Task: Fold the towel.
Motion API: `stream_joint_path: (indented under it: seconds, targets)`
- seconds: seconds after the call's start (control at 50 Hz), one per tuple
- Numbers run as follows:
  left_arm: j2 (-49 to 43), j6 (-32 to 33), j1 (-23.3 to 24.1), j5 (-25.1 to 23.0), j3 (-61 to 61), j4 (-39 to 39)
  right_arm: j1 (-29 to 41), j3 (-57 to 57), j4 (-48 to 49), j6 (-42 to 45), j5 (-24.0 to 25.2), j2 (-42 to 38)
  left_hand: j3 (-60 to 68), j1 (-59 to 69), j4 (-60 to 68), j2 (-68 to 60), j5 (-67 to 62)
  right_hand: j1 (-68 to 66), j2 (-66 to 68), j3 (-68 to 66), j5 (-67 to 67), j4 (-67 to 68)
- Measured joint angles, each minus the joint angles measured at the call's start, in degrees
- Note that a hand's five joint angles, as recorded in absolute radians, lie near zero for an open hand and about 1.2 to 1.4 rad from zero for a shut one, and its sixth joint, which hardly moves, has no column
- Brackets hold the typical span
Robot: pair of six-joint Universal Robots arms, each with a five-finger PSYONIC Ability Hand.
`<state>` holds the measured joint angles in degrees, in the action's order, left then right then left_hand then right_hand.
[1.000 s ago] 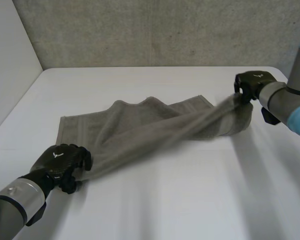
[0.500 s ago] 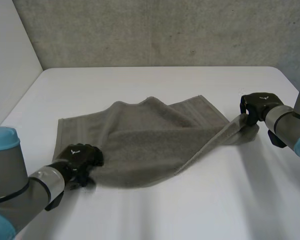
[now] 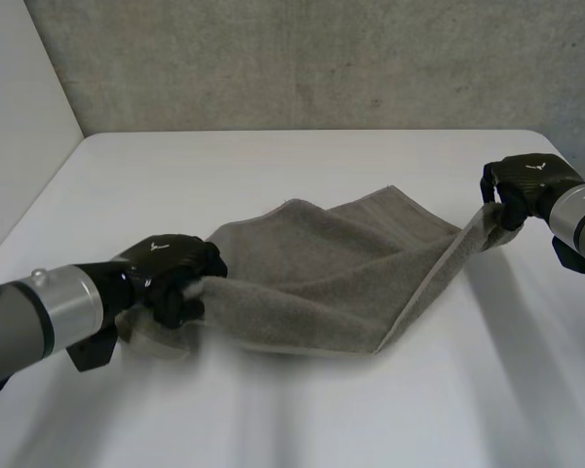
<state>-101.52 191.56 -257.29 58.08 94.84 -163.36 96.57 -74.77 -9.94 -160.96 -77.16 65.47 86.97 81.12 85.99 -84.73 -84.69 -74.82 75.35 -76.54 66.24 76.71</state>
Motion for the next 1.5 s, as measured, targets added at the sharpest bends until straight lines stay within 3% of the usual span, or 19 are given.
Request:
stream_joint_path:
  seconds: [0.12, 0.28, 0.42, 0.54, 0.68, 0.92, 1.0, 1.22, 1.5]
  targets:
    - [-13.17, 0.17, -1.5, 2.34, -9.14, 2.05, 0.61, 0.02, -0.62, 0.75, 0.24, 0.13, -3.29, -0.98, -2.74, 1.63, 1.59, 0.0, 0.0, 0.0, 0.0, 0.03]
    - [-29.64, 0.14, -1.69, 9.33, -23.17, 4.85, 0.86, -0.06, -0.39, 1.09, 0.16, -1.35, -30.05, -24.48, -29.12, 28.08, 27.33, 0.0, 0.0, 0.0, 0.0, 0.03]
    - [-34.14, -0.01, -1.59, 13.38, -31.39, 5.01, 1.45, -0.72, -0.08, 1.77, 0.12, -1.91, -41.98, -37.17, -43.1, 39.9, 42.33, 0.0, 0.0, 0.0, 0.0, 0.03]
    - [-33.87, 0.29, -1.61, 16.71, -35.12, 4.75, 2.23, -1.32, 0.02, 2.35, 0.04, -2.07, -53.88, -47.61, -52.63, 51.4, 52.12, 0.0, 0.0, 0.0, 0.0, 0.03]
    - [-30.02, 0.24, -1.46, 19.21, -34.39, 4.63, 2.69, -1.62, 0.03, 2.52, 0.0, -2.09, -55.18, -48.65, -53.36, 52.6, 53.55, 0.0, 0.0, 0.0, 0.0, 0.03]
    - [-14.73, 1.6, -0.58, 17.78, -15.97, -1.8, 2.91, -2.21, 0.05, 2.49, 0.06, -1.87, -55.18, -48.68, -53.36, 52.6, 53.52, 0.0, 0.0, 0.0, 0.0, 0.03]
    - [-11.17, 5.32, -0.55, 16.41, -9.5, -5.66, 3.03, -2.42, 0.12, 2.49, 0.08, -1.87, -55.32, -48.78, -53.36, 52.65, 53.61, 0.0, 0.0, 0.0, 0.0, 0.03]
    - [-9.63, 24.79, -0.33, 15.56, 1.29, -14.1, 3.76, -2.72, 0.23, 2.49, 0.14, -2.02, -57.1, -50.48, -55.03, 54.44, 55.57, 0.0, 0.0, 0.0, 0.0, 0.03]
    - [-14.42, 27.11, 2.12, 17.61, 1.02, -25.47, 4.1, -3.36, 0.41, 2.49, 0.31, -2.31, -55.28, -49.62, -54.85, 53.23, 52.69, 0.0, 0.0, 0.0, 0.0, 0.03]
